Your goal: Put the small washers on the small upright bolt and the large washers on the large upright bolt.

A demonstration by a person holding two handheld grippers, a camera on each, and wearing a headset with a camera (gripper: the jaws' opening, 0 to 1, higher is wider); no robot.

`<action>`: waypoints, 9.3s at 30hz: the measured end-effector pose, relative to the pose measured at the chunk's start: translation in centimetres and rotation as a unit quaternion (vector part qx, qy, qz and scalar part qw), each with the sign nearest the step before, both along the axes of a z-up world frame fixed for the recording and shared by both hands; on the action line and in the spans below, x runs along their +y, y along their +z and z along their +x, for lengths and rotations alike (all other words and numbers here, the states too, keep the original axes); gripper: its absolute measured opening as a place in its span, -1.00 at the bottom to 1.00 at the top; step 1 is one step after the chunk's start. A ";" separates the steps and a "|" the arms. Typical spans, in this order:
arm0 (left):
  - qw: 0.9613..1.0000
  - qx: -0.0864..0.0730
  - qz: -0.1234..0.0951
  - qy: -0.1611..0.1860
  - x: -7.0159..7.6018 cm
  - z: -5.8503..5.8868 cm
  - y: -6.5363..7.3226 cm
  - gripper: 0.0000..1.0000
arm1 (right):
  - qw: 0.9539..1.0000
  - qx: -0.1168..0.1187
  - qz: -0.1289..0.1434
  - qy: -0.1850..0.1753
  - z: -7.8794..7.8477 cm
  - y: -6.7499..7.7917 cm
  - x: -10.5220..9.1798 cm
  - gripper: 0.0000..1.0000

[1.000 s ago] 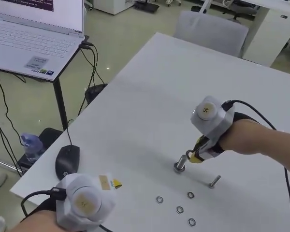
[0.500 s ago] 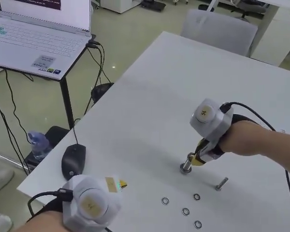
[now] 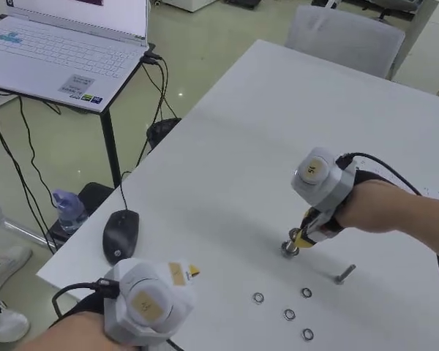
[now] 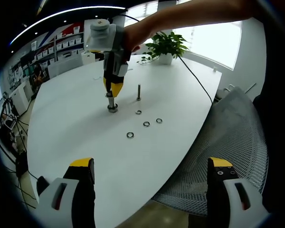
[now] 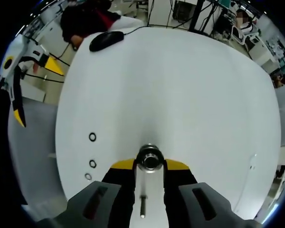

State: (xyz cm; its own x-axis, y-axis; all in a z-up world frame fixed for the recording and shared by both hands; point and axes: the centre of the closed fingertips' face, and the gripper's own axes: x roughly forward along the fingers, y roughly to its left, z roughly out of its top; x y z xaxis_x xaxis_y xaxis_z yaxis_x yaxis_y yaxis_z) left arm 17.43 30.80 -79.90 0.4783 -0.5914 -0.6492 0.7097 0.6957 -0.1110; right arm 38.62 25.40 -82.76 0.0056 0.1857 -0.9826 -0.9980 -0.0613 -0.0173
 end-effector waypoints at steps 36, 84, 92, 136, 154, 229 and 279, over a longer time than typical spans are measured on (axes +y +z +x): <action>1.000 0.015 0.019 0.005 0.9 -0.8 -0.6 0.89 | 1.000 0.006 -0.027 0.007 -0.1 -3.5 0.0 -0.54; 1.000 -0.002 -0.009 0.001 -0.3 -0.4 1.5 0.86 | 0.996 -0.026 0.051 0.070 -2.2 1.9 -0.7 -0.15; 1.000 -0.008 0.005 -0.005 0.0 -0.1 1.3 0.86 | 0.995 -0.028 0.059 0.074 -3.6 2.6 -1.9 -0.16; 1.000 -0.007 -0.001 0.018 0.9 1.0 1.3 0.76 | 0.998 -0.003 0.047 0.050 -6.4 -4.4 -5.4 -0.34; 1.000 -0.001 -0.003 0.023 1.2 1.1 0.8 0.71 | 0.998 0.008 0.037 0.040 -6.3 -5.1 -5.8 -0.48; 1.000 -0.014 0.002 -0.006 -0.9 2.9 1.5 0.69 | 0.995 -0.028 0.043 -0.089 -2.4 2.7 -12.8 -0.74; 1.000 0.011 0.012 0.006 -0.3 1.4 0.4 0.76 | 0.999 -0.017 0.017 -0.045 -1.9 -2.1 -10.0 -0.74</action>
